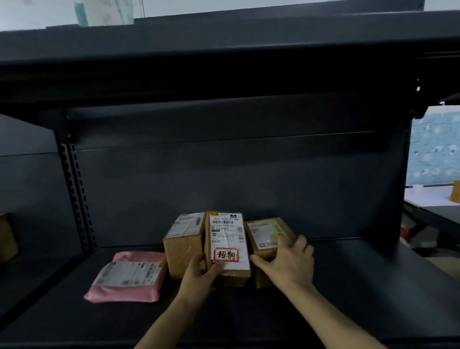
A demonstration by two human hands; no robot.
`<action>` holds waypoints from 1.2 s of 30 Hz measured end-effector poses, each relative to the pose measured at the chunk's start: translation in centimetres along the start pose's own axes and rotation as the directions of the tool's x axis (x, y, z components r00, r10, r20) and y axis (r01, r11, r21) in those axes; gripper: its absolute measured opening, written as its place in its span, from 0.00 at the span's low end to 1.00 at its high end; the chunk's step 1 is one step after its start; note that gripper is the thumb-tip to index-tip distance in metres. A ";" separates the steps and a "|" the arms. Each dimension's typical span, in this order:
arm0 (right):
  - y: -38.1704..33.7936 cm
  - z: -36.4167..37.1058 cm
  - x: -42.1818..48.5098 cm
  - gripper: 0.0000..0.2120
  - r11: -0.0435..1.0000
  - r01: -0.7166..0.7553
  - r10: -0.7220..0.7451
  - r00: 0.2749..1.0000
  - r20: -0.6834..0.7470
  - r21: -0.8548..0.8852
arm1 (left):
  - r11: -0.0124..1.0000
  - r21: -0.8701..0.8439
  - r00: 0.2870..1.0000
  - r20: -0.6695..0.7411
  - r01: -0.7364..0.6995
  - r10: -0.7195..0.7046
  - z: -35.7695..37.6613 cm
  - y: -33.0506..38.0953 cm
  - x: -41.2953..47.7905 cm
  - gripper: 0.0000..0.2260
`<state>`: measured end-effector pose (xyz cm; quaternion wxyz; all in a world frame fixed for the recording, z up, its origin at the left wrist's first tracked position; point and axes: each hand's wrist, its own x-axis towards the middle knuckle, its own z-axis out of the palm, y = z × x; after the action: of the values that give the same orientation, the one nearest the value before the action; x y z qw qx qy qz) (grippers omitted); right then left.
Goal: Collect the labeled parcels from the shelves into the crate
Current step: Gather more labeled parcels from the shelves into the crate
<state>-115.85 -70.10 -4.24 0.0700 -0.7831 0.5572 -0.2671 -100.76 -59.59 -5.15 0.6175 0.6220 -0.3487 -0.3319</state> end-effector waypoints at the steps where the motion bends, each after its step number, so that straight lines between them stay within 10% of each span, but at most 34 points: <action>1: -0.1 0.0 0.1 0.39 1.000 0.006 -0.005 1.000 0.016 -0.009 | 1.000 0.003 1.000 0.004 -0.006 0.006 -0.1 0.0 -0.1 0.24; 24: 9.5 -3.4 -10.0 0.30 0.930 0.360 -0.352 0.930 0.107 -0.071 | 0.997 0.001 0.990 -0.120 -0.076 0.075 1.5 -2.7 -8.4 0.28; 36: 12.1 -3.0 -18.7 0.24 0.926 0.372 -0.377 0.921 -0.097 -0.058 | 0.995 0.031 0.995 0.042 -0.095 0.094 -0.8 -5.8 -16.3 0.27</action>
<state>-131.85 -56.95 -13.01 -0.0272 -0.8611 0.4053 -0.3058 -108.67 -45.41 -11.24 0.6148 0.6082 -0.3956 -0.3091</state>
